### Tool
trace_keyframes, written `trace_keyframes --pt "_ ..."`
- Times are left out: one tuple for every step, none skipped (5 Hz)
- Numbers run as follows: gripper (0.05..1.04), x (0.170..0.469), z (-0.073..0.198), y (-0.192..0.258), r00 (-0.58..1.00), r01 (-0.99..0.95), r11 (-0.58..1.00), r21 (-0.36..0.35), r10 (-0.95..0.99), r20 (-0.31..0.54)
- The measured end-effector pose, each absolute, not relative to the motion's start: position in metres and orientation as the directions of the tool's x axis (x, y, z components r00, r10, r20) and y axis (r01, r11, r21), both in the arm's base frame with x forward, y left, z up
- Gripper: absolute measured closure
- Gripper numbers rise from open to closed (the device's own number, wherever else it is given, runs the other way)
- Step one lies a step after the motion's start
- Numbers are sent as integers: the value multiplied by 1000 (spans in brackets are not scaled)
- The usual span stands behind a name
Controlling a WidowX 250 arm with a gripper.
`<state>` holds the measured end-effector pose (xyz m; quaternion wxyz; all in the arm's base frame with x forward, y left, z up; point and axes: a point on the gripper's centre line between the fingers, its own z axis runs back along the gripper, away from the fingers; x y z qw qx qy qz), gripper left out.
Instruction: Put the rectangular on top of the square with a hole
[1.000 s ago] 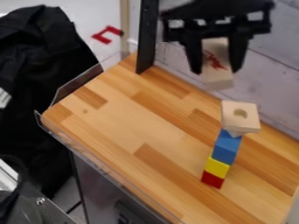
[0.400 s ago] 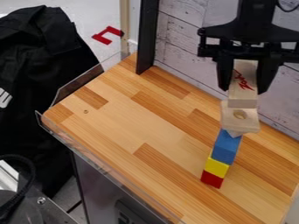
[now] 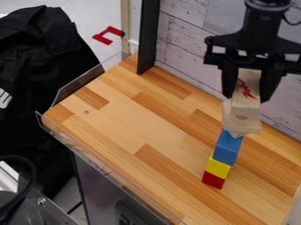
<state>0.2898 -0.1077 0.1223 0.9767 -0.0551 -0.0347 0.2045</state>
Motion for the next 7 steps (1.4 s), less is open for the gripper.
trace_keyframes --pt "532 291 118 -109 919 -386 915 -118 393 41" --pt "532 292 107 -109 923 -380 920 -95 384 25" --pt "532 293 102 -109 925 -378 922 -84 380 17" --pt "532 295 95 -110 926 -376 924 -68 377 5" --pt "532 296 94 -110 926 -377 924 -66 378 4" --pt "532 297 94 -110 925 -379 923 -66 380 6" --pt "466 297 95 -110 923 -383 921 -68 384 8"
